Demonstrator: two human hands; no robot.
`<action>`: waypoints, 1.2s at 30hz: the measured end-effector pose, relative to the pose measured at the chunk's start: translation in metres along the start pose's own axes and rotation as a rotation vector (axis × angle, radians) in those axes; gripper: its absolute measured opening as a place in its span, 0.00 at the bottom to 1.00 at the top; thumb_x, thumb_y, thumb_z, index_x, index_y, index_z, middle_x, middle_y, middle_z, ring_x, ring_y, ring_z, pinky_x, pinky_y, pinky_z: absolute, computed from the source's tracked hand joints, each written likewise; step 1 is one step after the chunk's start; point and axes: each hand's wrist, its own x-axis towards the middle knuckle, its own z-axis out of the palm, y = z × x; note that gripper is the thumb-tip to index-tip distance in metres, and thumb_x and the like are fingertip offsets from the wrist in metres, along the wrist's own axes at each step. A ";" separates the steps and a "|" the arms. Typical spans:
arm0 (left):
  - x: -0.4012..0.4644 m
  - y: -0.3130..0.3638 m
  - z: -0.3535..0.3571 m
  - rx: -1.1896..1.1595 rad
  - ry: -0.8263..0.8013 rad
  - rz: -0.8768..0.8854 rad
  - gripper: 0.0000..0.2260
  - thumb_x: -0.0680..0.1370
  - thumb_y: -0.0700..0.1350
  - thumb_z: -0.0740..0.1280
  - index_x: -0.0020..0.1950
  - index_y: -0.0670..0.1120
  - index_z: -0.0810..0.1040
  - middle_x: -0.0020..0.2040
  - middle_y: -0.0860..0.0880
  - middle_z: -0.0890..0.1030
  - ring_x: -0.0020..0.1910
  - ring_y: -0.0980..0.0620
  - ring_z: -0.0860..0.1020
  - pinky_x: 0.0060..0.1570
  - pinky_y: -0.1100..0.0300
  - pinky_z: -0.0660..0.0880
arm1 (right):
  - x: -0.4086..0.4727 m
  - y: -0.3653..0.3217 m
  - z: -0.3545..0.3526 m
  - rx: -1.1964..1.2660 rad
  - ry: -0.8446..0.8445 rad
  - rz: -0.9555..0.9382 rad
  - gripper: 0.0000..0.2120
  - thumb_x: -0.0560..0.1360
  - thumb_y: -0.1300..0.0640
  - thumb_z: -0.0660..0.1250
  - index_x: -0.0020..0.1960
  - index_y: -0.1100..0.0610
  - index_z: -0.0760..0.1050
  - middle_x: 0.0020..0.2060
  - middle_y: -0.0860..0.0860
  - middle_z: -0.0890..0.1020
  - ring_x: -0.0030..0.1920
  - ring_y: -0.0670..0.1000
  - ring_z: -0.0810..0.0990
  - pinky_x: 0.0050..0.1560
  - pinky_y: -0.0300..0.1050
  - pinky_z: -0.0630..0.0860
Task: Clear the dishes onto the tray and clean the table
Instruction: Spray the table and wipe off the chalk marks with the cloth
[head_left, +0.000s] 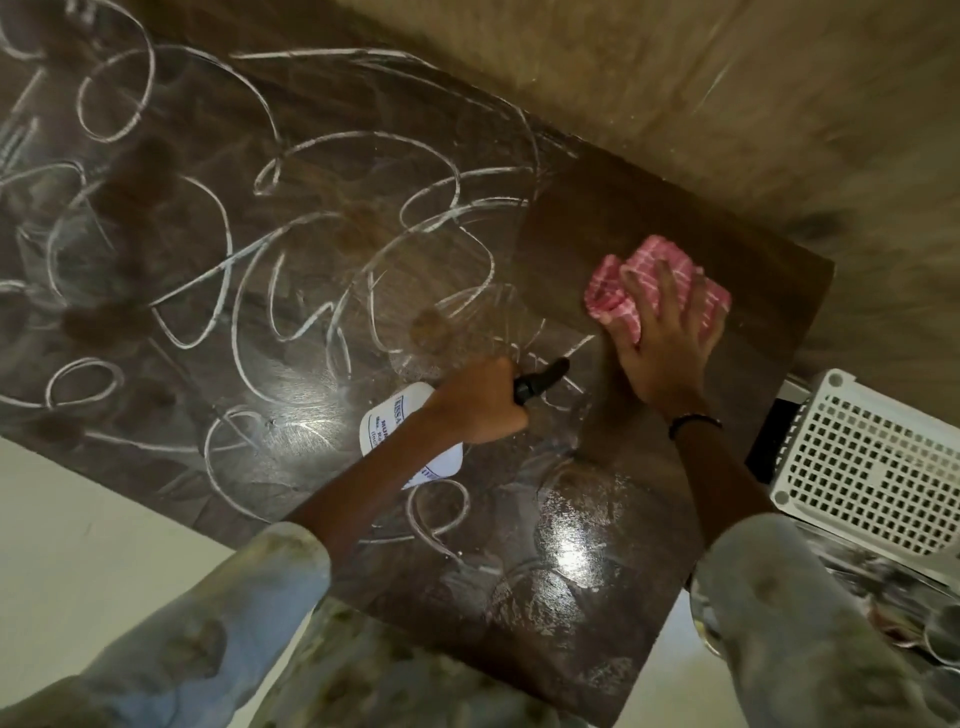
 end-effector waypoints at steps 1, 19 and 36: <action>-0.003 0.001 0.007 0.009 -0.030 -0.001 0.03 0.69 0.38 0.66 0.41 0.42 0.75 0.33 0.43 0.77 0.34 0.44 0.78 0.35 0.54 0.75 | -0.005 0.005 -0.001 0.012 -0.006 0.060 0.31 0.75 0.33 0.45 0.76 0.42 0.55 0.78 0.50 0.52 0.77 0.63 0.45 0.70 0.71 0.42; -0.019 -0.035 0.021 -0.111 0.192 -0.082 0.07 0.69 0.38 0.66 0.46 0.39 0.76 0.29 0.48 0.73 0.29 0.46 0.75 0.28 0.60 0.68 | -0.027 -0.073 0.024 -0.034 -0.021 -0.126 0.29 0.76 0.37 0.49 0.76 0.42 0.57 0.77 0.52 0.54 0.76 0.64 0.47 0.67 0.72 0.38; -0.065 -0.064 0.037 -0.091 0.173 -0.016 0.05 0.69 0.35 0.66 0.44 0.40 0.78 0.35 0.39 0.81 0.35 0.41 0.80 0.37 0.47 0.78 | -0.053 -0.095 0.037 -0.037 0.022 -0.082 0.27 0.77 0.36 0.51 0.75 0.42 0.60 0.77 0.53 0.58 0.76 0.65 0.51 0.67 0.73 0.42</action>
